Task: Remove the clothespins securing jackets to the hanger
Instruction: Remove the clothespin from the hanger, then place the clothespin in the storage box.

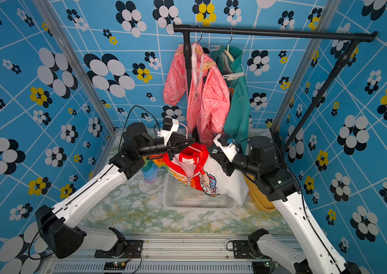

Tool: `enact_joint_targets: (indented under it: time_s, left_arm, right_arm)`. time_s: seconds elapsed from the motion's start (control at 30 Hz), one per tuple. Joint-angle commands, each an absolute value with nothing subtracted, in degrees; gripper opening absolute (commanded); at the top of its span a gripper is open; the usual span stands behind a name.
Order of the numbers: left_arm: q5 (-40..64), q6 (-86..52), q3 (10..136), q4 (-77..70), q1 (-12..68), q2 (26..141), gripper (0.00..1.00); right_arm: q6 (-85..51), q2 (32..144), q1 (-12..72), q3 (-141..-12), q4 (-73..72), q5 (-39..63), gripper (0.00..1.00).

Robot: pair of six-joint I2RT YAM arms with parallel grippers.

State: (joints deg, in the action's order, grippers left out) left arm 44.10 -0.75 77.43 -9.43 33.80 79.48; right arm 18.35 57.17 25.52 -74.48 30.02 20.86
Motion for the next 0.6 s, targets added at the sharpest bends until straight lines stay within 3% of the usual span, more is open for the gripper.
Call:
enact_joint_targets:
  time_s: [0.0, 0.17, 0.37, 0.57]
  left_arm:
    - [42.7, 0.7, 79.3, -10.8, 33.4, 79.1, 0.00]
    - [40.2, 2.6, 77.9, -10.6, 33.4, 77.9, 0.00]
    - [39.5, 3.3, 78.0, -10.9, 33.5, 78.4, 0.00]
    - [40.0, 3.5, 78.2, -11.1, 33.5, 78.9, 0.00]
  right_arm:
    - [16.3, 53.7, 25.7, -73.8, 25.5, 6.8, 0.02]
    - [14.6, 51.4, 24.1, -73.9, 28.9, -16.6, 0.07]
    - [0.5, 55.9, 11.2, -71.8, 37.5, -28.6, 0.07]
    - [-9.5, 69.5, -7.3, -64.9, 40.0, -26.2, 0.05]
